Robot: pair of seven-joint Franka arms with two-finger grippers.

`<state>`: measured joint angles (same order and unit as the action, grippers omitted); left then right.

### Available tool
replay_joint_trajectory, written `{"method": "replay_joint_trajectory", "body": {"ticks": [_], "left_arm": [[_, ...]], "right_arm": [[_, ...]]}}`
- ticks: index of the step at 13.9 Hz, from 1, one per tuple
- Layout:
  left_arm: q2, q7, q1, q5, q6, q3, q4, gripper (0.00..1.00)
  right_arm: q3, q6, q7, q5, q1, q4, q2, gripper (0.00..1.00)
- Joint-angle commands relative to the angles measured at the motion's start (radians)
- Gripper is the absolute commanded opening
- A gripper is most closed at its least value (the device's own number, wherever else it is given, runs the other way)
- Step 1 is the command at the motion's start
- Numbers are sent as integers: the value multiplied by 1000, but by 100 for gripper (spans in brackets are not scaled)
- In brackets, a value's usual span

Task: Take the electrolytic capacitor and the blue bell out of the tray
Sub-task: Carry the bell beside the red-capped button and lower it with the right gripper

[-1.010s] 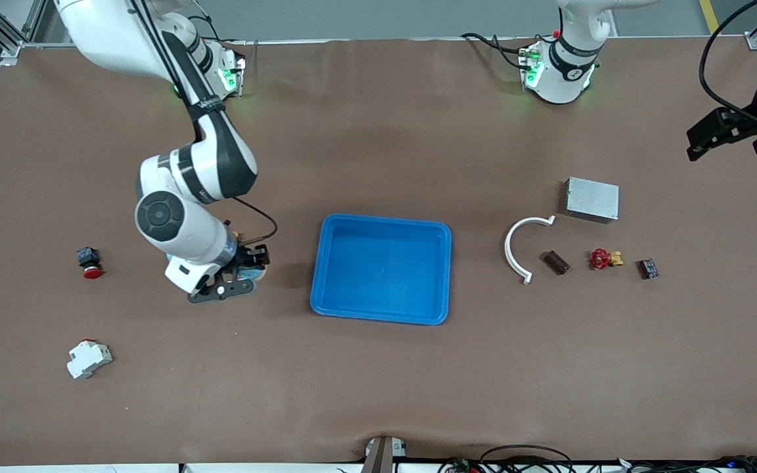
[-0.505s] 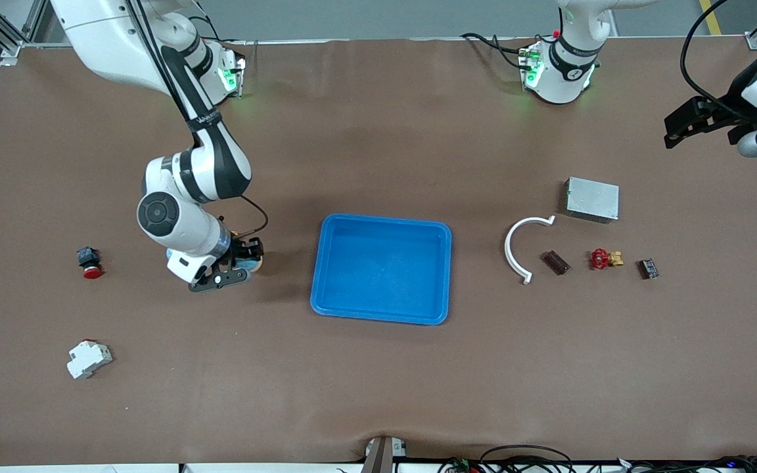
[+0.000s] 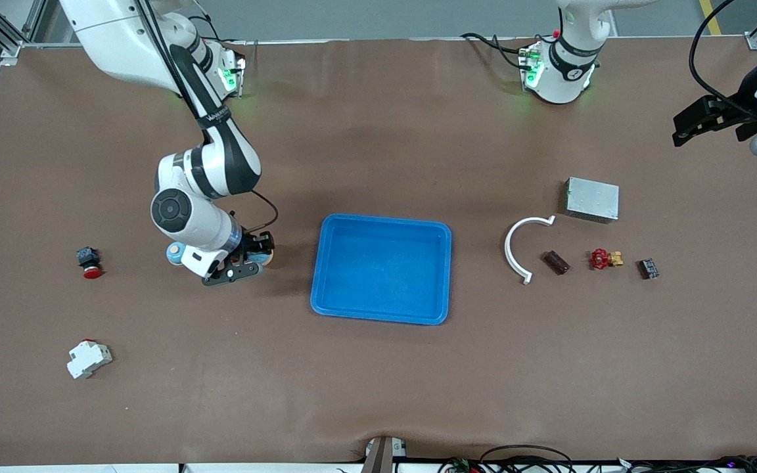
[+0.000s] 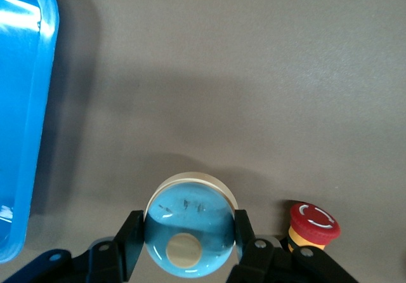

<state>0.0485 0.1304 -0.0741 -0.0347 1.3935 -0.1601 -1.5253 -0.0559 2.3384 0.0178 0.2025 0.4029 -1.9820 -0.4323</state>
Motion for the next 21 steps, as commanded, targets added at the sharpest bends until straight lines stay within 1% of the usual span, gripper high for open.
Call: {"method": "replay_joint_trajectory", "body": {"ticks": [1,4,6,9,14,17,19,20,21], "left_arm": [[-1,5,-6,-1,4,-1,2,100],[-12,3,-9,-2,6,-1,-7,100],[-39,5,-9,-1,13,-1,2,100],[-56,-5,-9,-2,42,-1,4,100],[-71,0,-21,-2,52,1,5,100],[-64,2,-20,-2,48,-1,4,100],[-62,2,-20,-2,47,-1,4,100],[-68,2,-20,-1,50,-1,5,100],[-70,2,-20,-2,52,-2,5,100]], "right_arm": [[-1,5,16,20,7,-8,-16,0],[-2,9,18,20,7,-5,-33,0],[-2,10,18,20,7,2,-48,0],[-1,10,19,20,7,3,-56,0],[-1,10,19,20,8,11,-66,0],[-1,10,19,20,10,11,-66,4],[-1,10,19,20,10,11,-66,9],[-1,10,19,20,10,11,-66,11],[-1,9,18,20,8,12,-66,17]]}}
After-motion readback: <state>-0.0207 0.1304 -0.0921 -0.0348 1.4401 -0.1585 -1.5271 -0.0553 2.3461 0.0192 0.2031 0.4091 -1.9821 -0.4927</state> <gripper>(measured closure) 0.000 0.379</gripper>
